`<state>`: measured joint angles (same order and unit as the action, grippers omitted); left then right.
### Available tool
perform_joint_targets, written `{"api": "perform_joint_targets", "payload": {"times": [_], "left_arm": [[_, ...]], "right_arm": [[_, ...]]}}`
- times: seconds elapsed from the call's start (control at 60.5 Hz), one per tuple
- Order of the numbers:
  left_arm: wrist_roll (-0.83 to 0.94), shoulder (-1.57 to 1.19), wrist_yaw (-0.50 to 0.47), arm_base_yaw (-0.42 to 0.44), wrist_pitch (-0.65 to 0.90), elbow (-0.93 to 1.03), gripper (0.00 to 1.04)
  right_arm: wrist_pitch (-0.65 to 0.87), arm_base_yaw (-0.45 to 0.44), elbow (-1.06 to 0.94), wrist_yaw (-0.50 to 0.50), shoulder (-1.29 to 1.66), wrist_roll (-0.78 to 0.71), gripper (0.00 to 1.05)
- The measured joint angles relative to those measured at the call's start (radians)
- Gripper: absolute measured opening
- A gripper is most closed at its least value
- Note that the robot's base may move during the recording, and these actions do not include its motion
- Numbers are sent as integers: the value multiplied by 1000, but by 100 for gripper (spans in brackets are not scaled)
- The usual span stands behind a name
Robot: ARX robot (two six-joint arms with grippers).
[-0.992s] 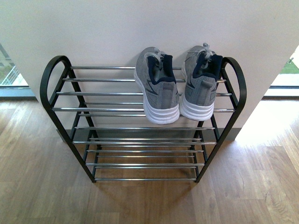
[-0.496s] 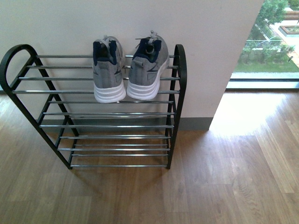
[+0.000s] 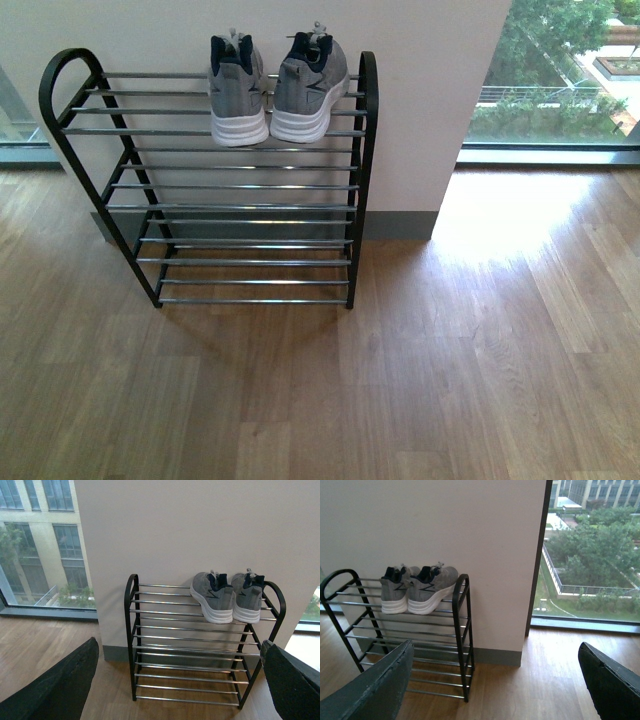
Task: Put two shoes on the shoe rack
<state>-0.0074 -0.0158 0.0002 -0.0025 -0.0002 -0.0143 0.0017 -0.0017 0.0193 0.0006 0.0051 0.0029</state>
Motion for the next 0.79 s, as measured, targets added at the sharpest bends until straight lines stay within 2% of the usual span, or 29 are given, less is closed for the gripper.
{"api": "perform_joint_targets", "payload": {"times": [0.794], "left_arm": [[0, 0, 0, 0, 0, 0, 95]], "right_arm": [[0, 0, 0, -1, 0, 0, 95]]}}
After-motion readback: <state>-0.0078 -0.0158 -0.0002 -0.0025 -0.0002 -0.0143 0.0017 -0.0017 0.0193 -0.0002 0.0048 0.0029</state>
